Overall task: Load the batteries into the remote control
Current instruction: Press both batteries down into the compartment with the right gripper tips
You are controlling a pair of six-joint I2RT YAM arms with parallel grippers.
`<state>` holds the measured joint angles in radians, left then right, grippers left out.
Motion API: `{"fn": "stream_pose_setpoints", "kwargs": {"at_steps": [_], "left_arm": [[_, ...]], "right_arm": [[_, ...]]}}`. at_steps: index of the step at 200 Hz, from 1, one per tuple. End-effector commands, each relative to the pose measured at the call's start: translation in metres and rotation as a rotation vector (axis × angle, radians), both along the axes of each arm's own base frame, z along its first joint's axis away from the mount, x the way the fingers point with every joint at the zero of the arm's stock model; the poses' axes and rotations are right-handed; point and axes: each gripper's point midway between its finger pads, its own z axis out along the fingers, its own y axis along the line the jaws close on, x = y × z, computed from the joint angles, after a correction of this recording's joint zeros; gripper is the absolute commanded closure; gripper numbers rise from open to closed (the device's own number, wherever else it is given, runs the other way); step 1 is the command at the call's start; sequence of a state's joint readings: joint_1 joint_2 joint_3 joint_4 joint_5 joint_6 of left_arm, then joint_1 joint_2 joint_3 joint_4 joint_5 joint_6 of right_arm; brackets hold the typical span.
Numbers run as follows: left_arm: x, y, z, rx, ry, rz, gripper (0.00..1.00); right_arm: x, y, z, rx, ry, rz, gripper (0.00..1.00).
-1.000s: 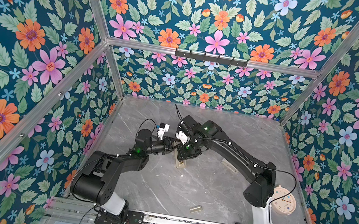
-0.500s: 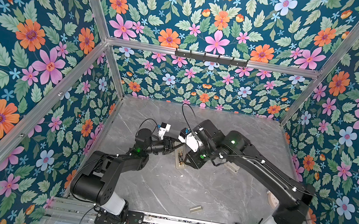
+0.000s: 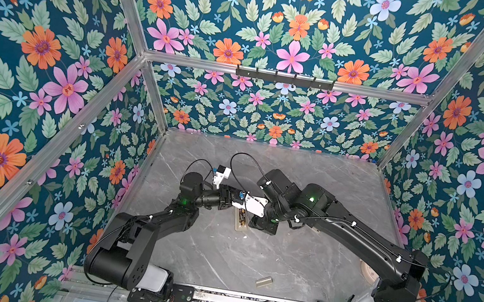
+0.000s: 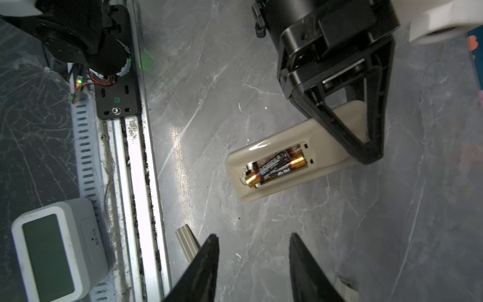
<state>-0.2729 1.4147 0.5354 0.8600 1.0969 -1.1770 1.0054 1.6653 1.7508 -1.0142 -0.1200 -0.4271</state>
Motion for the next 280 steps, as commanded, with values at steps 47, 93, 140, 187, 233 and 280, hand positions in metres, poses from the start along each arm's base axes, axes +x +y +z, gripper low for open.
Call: {"fn": "stream_pose_setpoints", "kwargs": {"at_steps": [47,93,140,187,233,280], "left_arm": [[-0.008,0.000,0.004,0.011,-0.020,-0.030,1.00],[-0.011,-0.001,0.005,0.010,-0.021,-0.043,1.00],[-0.015,-0.001,0.005,0.009,-0.018,-0.056,1.00],[-0.016,-0.001,0.006,0.012,-0.018,-0.058,1.00],[-0.017,-0.001,0.006,0.020,-0.020,-0.060,1.00],[-0.017,0.000,0.005,0.024,-0.019,-0.058,1.00]], "right_arm": [[-0.001,0.019,-0.020,-0.088,-0.094,0.116,0.59],[0.000,0.019,-0.028,-0.116,-0.100,0.125,0.63],[-0.001,0.020,-0.037,-0.141,-0.101,0.138,0.65],[-0.004,0.023,-0.047,-0.174,-0.125,0.161,0.65],[-0.001,0.025,-0.050,-0.191,-0.143,0.163,0.69],[0.003,0.028,-0.051,-0.192,-0.160,0.156,0.70]]}}
